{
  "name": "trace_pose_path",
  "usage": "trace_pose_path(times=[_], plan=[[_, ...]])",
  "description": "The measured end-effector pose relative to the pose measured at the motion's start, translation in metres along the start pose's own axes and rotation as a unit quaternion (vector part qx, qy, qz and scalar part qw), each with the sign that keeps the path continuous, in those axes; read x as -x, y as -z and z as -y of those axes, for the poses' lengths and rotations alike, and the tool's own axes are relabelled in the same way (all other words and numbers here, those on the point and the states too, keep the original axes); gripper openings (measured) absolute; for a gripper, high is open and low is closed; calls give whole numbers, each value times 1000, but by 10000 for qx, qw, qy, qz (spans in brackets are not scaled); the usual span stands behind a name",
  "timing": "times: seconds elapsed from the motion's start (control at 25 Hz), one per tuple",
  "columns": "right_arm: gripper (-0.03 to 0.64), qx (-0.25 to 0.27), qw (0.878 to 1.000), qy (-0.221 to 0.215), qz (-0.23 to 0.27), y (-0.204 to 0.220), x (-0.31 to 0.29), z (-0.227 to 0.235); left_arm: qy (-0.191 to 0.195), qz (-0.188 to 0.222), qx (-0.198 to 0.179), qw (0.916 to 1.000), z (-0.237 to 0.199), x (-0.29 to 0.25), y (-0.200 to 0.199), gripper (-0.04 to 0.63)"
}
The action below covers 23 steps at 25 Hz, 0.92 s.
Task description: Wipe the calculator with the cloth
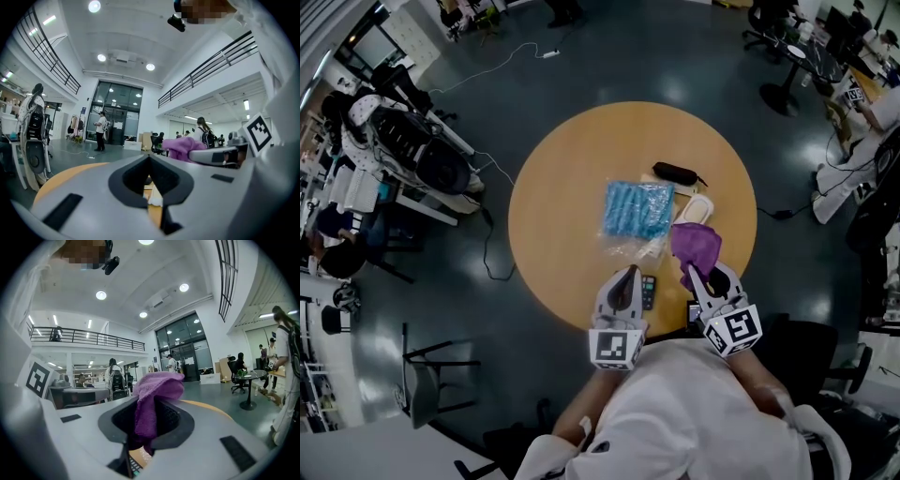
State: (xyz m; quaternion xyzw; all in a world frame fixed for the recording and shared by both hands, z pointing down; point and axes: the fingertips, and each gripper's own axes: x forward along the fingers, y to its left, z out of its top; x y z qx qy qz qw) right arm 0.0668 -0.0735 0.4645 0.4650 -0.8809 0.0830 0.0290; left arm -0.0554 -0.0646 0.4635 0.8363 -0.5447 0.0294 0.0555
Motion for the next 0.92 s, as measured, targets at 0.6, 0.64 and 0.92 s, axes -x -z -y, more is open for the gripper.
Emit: trace_pose_path(times=[0.6,0.64,0.92], plan=[[80,-53,10000,-44,30,1,5,0,-10,11,-15,10000,5,4,0,8],[80,-62,10000,-36,32,0,6,0,-10,13,-8,10000,5,4,0,8],[80,27,9999,-69,100,-7,14,2,18,102,-118,9999,15,7,-9,8]])
